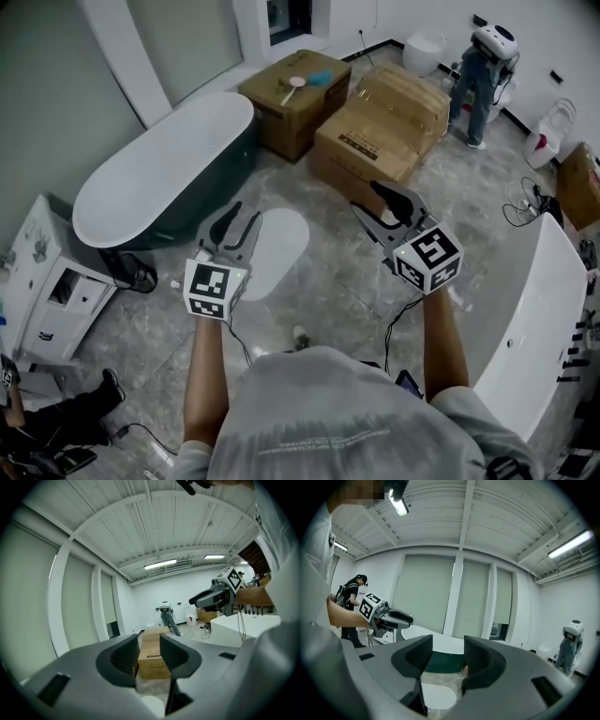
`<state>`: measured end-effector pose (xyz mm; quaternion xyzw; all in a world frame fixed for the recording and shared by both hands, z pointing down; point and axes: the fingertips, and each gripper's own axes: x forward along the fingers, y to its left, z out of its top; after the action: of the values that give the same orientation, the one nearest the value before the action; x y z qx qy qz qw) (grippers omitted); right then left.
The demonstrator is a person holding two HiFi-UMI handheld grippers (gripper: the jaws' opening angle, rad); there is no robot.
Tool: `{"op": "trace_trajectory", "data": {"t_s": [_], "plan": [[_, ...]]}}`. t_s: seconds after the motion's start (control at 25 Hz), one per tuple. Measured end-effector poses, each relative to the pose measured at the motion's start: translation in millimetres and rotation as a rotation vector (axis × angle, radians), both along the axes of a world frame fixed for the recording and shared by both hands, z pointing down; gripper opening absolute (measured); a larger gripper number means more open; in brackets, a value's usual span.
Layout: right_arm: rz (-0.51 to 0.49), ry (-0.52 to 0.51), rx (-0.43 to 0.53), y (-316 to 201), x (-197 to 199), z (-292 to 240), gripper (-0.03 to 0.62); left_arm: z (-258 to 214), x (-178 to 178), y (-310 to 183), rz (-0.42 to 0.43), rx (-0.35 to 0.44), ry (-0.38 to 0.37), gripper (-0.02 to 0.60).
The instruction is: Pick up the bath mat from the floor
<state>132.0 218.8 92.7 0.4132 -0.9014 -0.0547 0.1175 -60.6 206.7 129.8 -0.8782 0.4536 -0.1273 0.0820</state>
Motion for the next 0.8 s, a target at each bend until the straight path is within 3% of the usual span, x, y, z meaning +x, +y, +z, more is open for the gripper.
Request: {"op": "trace_trajectory", "data": {"t_s": [0.16,0.52,0.8], "plan": [[-0.009,0.141,0.003,-30,-25,21,0.207,12,-22,-32,-0.047,-0.021,0.020,0.114],[-0.072,0.128,-0.080,-92,-51,55,0.207,36,-45,-78,-0.097,-0.049,0.054,0.155],[-0.129,0.130,-0.180,-171,-62,96,0.207,66,-49,-140,-0.146,-0.084,0.018,0.169]]}}
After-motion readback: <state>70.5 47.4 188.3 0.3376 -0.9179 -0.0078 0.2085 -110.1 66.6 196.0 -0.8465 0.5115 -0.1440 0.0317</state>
